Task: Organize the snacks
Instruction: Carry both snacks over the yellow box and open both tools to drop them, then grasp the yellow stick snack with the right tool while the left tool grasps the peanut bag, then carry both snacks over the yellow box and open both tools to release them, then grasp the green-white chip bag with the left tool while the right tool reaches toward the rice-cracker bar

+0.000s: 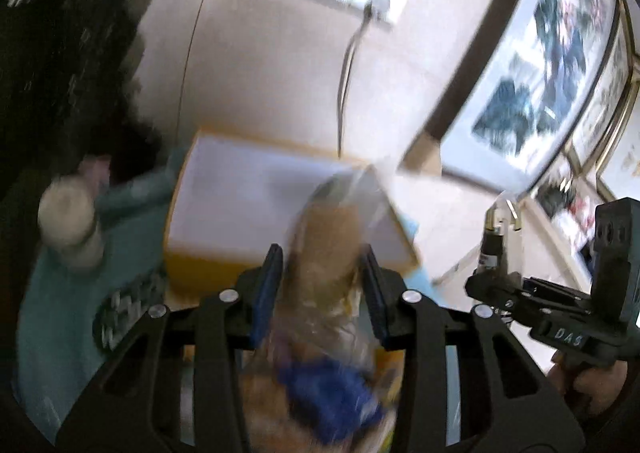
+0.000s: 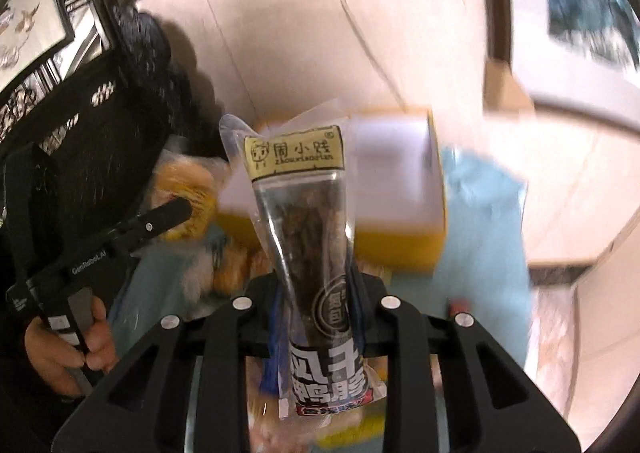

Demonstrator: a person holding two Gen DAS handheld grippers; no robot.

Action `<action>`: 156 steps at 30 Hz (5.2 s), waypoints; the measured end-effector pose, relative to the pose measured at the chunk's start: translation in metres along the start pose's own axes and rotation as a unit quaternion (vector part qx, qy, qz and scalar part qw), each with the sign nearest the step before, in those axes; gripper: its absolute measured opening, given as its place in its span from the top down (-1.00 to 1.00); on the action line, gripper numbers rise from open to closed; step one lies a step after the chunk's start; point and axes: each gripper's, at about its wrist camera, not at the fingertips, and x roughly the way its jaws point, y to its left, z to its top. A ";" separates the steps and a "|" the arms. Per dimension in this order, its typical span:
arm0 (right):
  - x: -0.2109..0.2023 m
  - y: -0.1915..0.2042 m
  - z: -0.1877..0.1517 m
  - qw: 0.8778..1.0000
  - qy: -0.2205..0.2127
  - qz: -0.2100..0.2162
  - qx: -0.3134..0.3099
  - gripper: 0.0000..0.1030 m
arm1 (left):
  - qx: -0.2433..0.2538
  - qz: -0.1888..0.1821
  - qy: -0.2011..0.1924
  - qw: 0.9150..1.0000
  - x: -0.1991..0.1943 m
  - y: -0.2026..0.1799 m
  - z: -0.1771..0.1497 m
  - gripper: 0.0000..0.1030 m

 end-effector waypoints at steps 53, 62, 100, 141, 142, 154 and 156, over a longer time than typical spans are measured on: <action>0.062 -0.040 -0.217 0.970 0.215 -0.096 0.055 0.58 | 0.113 0.118 0.167 0.972 0.053 0.051 -0.175 0.28; 0.009 -0.023 -0.196 0.984 0.161 -0.037 0.062 0.58 | 0.068 0.087 0.124 0.986 0.005 0.051 -0.169 0.29; -0.062 0.021 -0.137 0.997 0.059 0.027 0.030 0.58 | 0.068 0.059 0.060 0.994 -0.059 0.022 -0.137 0.28; 0.045 -0.061 -0.077 0.986 0.117 -0.079 0.087 -0.37 | 0.019 0.159 0.073 0.984 0.014 0.051 -0.103 -0.80; 0.043 -0.061 -0.095 0.984 0.125 -0.082 0.092 -0.37 | 0.020 0.160 0.081 0.984 0.013 0.053 -0.112 -0.80; 0.021 -0.066 -0.208 0.967 0.174 -0.118 0.142 -0.38 | 0.024 0.147 0.154 0.977 0.021 0.056 -0.188 -0.80; 0.016 -0.062 -0.210 0.968 0.173 -0.123 0.131 -0.38 | 0.020 0.144 0.151 0.978 0.036 0.049 -0.184 -0.80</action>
